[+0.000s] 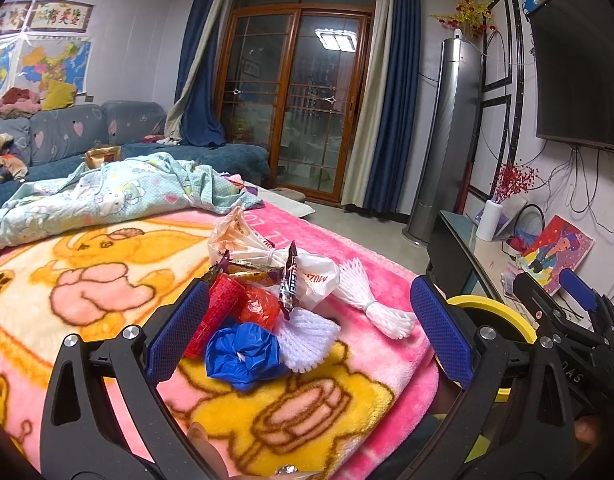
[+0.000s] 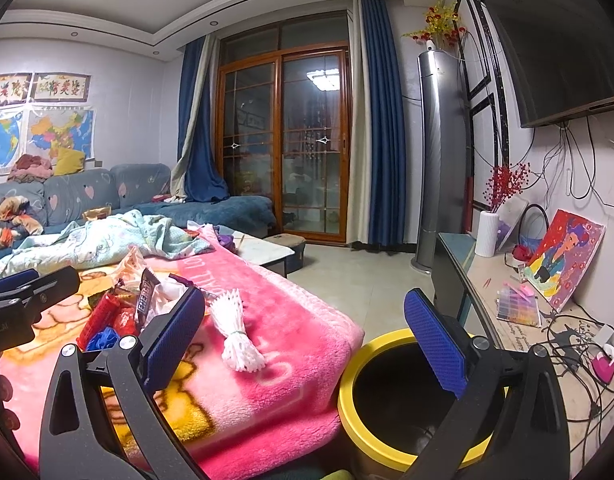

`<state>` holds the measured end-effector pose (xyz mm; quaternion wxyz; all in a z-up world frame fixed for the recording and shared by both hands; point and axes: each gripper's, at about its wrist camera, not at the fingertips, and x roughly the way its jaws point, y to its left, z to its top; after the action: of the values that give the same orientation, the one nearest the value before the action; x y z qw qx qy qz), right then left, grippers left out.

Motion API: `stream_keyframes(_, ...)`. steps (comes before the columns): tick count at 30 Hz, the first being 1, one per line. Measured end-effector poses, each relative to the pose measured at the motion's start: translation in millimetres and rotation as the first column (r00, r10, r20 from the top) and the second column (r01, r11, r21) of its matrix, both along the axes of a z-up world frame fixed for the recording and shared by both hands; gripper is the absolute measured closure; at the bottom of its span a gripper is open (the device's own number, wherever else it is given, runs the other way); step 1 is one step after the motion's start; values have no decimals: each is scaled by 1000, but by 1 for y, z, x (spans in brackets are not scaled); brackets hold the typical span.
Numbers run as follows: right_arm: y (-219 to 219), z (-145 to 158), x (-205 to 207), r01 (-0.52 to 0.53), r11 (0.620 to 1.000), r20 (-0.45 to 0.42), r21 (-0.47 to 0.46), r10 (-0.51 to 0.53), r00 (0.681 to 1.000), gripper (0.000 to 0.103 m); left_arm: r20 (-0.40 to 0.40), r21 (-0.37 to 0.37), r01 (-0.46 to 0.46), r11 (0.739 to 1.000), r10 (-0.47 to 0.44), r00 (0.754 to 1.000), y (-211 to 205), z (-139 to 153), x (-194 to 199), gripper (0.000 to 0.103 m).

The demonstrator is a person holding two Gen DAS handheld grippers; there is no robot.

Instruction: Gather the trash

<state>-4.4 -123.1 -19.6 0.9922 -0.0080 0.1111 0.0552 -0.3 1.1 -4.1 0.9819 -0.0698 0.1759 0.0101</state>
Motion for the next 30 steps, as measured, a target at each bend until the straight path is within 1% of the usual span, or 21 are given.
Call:
stream_keyframes(23, 3, -4, 0, -6, 1000, -6, -3, 6, 1000, 6, -15, -2, -6, 1000, 6, 1000, 0, 0, 1, 11)
stream_keyframes(26, 6, -5, -2, -25, 1000, 0, -7, 25, 1000, 6, -17, -3, -9, 1000, 9, 1000, 1, 0, 1, 11)
stream_keyframes(30, 18, -3, 0, -89, 996, -10, -14, 89, 996, 6, -20, -11, -23, 1000, 22, 1000, 8, -1, 2, 11)
